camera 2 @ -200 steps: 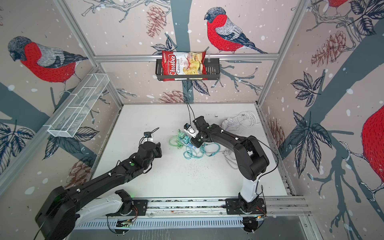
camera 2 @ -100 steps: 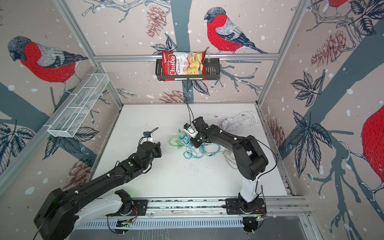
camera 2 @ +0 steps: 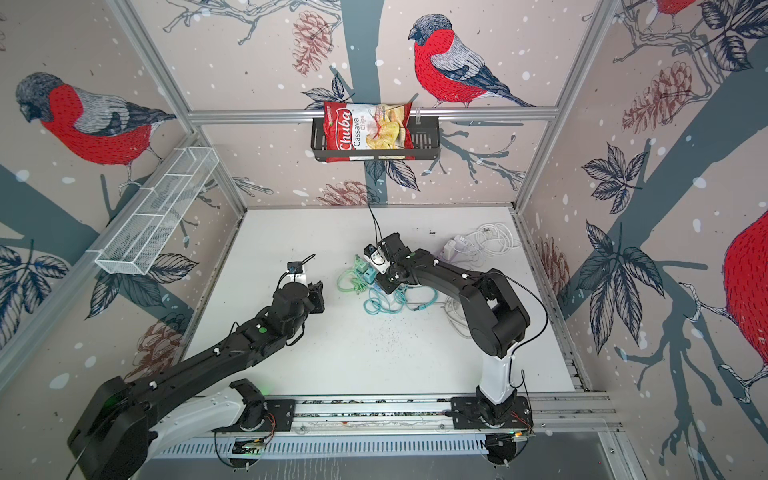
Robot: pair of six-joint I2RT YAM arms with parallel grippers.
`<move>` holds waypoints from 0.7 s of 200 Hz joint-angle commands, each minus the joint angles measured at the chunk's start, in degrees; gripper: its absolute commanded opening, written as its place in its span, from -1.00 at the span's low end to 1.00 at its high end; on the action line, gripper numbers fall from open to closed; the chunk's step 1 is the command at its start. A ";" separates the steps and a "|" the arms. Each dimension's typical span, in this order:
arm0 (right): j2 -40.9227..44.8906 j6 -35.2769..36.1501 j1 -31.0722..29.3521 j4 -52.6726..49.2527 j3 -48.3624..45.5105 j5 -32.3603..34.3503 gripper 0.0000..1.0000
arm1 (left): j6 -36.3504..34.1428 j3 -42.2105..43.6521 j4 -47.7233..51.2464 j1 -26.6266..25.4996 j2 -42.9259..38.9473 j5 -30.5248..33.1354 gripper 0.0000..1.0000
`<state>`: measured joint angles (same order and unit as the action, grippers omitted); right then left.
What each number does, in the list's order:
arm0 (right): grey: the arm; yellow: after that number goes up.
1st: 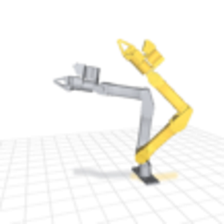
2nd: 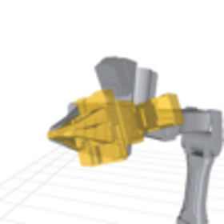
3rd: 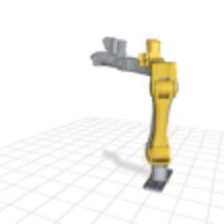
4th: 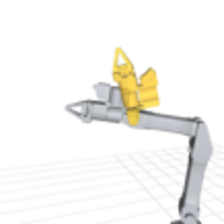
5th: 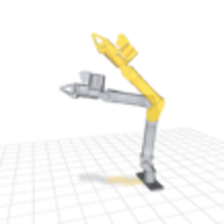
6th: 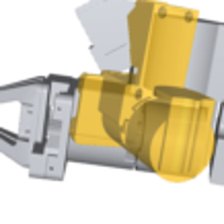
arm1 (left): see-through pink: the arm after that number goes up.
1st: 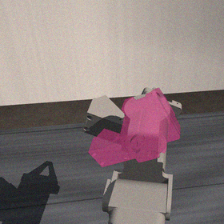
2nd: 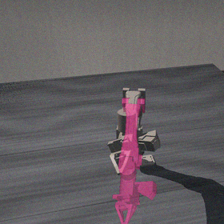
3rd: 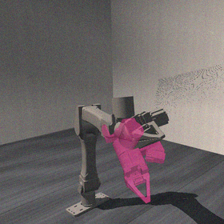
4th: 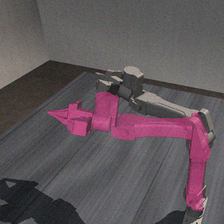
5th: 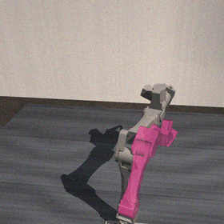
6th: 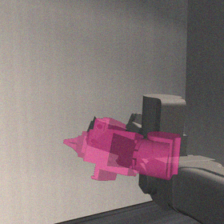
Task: Insert the plug
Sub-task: 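Press the teal charger down into the strip socket with the right gripper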
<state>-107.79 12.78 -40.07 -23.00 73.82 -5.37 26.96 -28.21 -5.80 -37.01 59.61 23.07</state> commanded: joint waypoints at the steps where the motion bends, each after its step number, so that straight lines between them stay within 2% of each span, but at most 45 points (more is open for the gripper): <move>1: -1.44 -1.87 -0.09 -7.93 -0.61 2.39 -0.84 | -0.96 -0.01 -1.85 0.01 -0.37 2.49 -0.33; 68: -1.50 -3.11 -0.61 -7.79 0.91 1.43 -0.74 | -1.25 0.92 -0.99 1.26 -0.86 6.40 -0.23; 140: -0.14 -3.96 -0.75 -5.83 1.80 0.09 -0.22 | -3.40 2.01 -0.96 3.98 -4.42 6.55 -0.20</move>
<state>-107.92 10.13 -40.62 -25.39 75.29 -4.78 24.91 -26.57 -5.87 -33.28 56.03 28.75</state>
